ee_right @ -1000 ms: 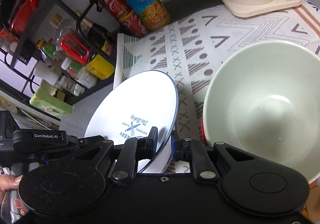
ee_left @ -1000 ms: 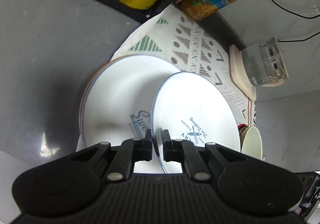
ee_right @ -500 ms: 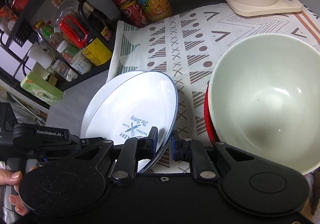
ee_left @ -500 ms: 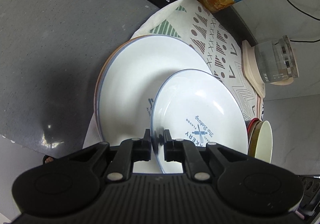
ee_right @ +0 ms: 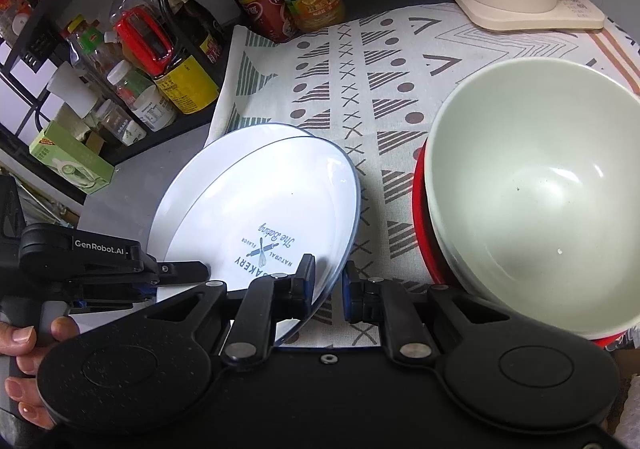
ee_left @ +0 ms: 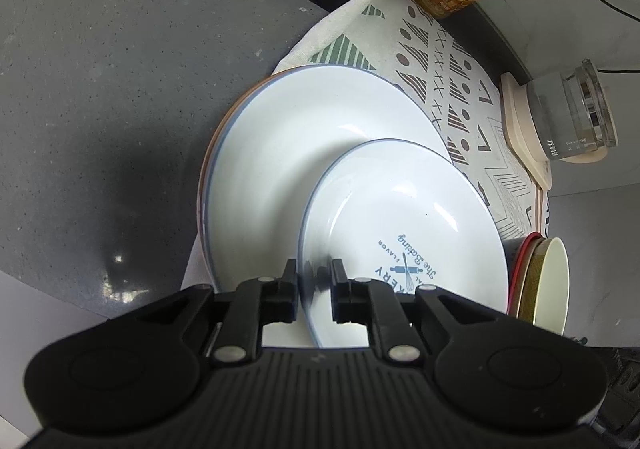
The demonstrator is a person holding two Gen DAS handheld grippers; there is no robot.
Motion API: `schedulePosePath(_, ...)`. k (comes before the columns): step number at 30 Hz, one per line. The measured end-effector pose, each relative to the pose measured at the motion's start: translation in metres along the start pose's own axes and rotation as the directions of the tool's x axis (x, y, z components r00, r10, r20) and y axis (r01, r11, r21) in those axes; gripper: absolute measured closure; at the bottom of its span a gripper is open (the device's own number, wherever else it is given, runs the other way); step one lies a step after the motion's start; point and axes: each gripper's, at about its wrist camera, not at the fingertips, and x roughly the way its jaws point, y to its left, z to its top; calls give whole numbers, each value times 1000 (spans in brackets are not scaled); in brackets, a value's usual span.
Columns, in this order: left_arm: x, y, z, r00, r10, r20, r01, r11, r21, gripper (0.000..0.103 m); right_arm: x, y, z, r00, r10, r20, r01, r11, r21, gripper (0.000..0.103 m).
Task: Organize plates and bowls
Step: 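Lift the 'BAKERY' plate and lower it onto the plate stack, then open both grippers to release the 'BAKERY' plate on the stack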
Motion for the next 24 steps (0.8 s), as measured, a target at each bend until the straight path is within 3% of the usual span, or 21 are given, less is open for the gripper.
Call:
schedulePosePath(5,4,-5,0,998,70,-7,-70,997,21,89,4,9,-4,999,-42,22,42,999,-18,90)
schedulePosePath(14,-1,-7,3,992,126,2,-126,992,28,89,10,18,-6,997,-79,28,80,996,-39,92)
schedulePosePath(16,-7,-9,6,991,131,22,-131,991,31,81,10,21,-6,995,-93,31,95,994,-51,92)
schedulePosePath(18,-16,-8,7,988,145,61,-147,989,28,67,11,21,-6,994,-103,31,104,993,-52,92)
schedulePosePath(21,-27,-6,9,984,131,117,-135,990,29,60,12,21,-7,993,-116,37,118,992,-52,92)
schedulePosePath(24,-28,-3,10,984,119,130,-124,992,30,59,13,25,-6,990,-132,38,134,989,-57,92)
